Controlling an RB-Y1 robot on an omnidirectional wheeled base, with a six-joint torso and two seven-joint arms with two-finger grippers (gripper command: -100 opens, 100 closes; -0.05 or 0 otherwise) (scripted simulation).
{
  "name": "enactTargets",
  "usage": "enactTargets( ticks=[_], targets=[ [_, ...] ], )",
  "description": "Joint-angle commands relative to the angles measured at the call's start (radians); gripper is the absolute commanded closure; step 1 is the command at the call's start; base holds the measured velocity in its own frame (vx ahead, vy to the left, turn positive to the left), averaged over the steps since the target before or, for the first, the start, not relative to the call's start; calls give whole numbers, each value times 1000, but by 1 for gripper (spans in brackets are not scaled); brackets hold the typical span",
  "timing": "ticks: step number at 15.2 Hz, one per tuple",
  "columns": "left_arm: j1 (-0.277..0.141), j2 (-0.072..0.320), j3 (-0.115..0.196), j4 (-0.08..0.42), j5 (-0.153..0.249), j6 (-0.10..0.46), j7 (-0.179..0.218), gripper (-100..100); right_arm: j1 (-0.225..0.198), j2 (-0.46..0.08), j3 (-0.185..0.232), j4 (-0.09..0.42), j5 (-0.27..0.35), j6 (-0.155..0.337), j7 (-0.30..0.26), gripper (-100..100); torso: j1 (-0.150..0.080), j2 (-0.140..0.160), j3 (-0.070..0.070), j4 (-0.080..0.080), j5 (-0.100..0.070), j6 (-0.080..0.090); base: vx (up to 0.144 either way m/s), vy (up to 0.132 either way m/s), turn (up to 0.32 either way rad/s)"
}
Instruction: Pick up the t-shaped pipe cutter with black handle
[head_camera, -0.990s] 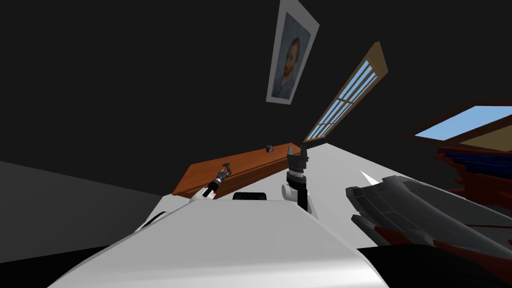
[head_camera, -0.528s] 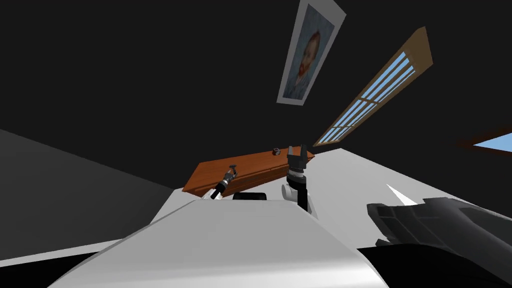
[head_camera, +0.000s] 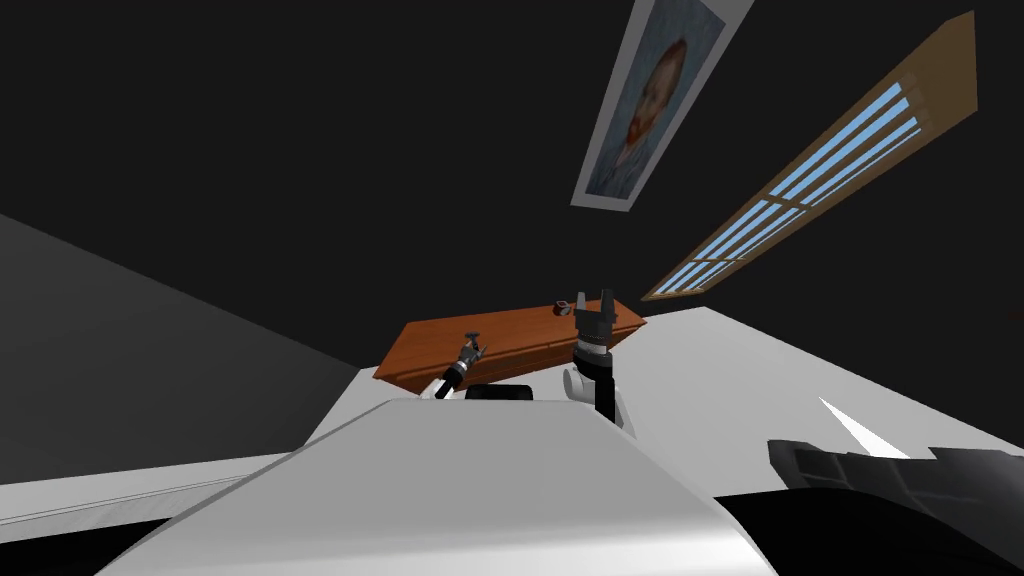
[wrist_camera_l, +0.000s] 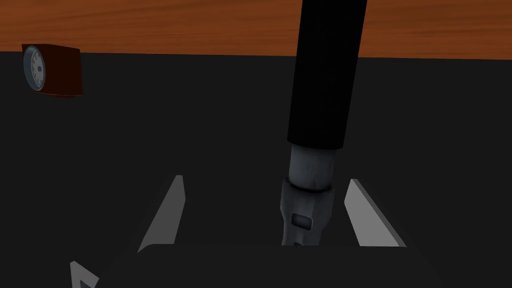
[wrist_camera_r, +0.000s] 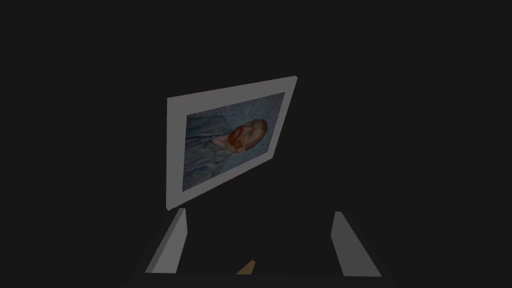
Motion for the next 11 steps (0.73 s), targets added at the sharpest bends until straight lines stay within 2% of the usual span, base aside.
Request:
enactTargets(
  ticks=[1,2,6,8,9,11],
  targets=[
    [0,0,0,0,0,0,0,-100,0,0,0,0,0,0,0,0,0,0,0,0,0,0,0,-14,35],
    [1,-1,-1,-4,-3,4,2,100,0,0,0,0,0,0,0,0,0,1,0,0,0,0,-1,-5,7],
    [1,0,-1,-4,-3,4,1,100,0,0,0,0,0,0,0,0,2,2,1,0,1,0,0,0,3],
    [-39,45,5,57,54,-30,2,100,0,0,0,0,0,0,0,0,3,2,1,0,1,0,-22,36,-97],
    [-39,45,5,69,54,-30,2,100,0,0,0,0,0,0,0,0,6,2,1,0,1,-1,-41,54,-157],
    [-78,96,8,143,112,-63,7,100,0,0,0,0,0,0,0,0,8,1,0,-1,1,-2,-53,-29,-257]
  ],
)
